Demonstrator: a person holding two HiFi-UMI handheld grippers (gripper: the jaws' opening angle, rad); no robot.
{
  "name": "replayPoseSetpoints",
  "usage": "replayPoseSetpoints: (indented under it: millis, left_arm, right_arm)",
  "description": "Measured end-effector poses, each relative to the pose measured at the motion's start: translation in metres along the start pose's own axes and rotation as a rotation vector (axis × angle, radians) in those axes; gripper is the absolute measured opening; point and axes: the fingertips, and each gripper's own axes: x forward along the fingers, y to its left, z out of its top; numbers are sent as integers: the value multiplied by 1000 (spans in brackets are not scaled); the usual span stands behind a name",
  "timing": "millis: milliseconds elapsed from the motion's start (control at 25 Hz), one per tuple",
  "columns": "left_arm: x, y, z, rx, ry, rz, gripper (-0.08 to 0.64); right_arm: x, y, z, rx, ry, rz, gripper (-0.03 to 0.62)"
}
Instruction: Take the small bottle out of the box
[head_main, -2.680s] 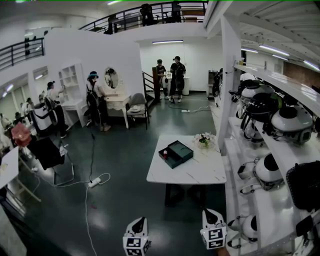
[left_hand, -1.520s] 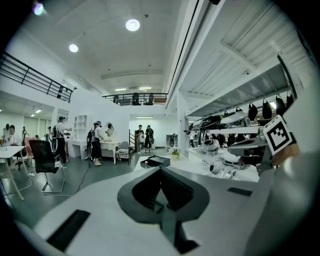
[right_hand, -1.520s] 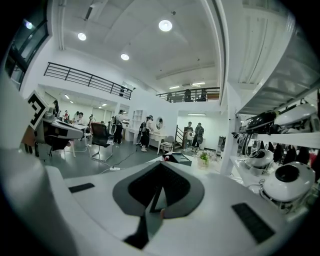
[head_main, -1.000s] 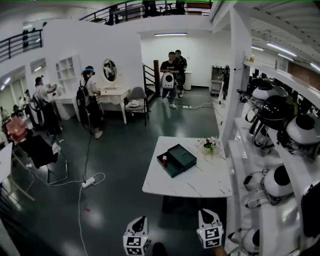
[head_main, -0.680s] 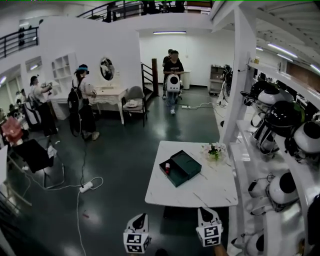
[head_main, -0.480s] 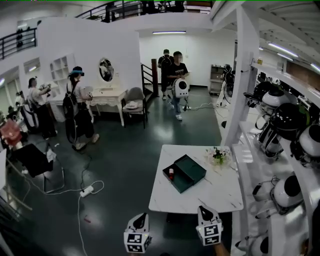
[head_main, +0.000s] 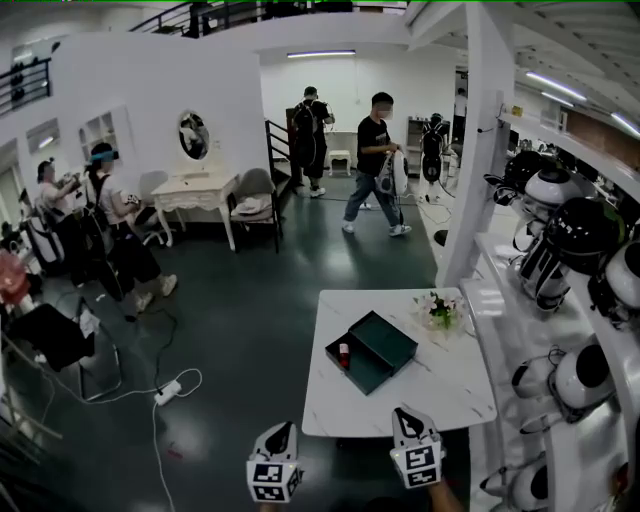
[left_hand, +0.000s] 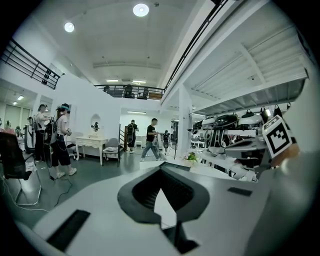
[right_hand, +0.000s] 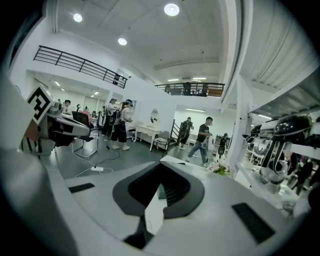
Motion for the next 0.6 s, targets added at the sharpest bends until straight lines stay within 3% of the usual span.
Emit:
replayPoseSetpoints:
  millis: [600]
  left_arm:
    - [95, 17, 6, -1, 23, 2, 18]
  right_arm:
    - [88, -38, -4, 20, -2, 15, 20]
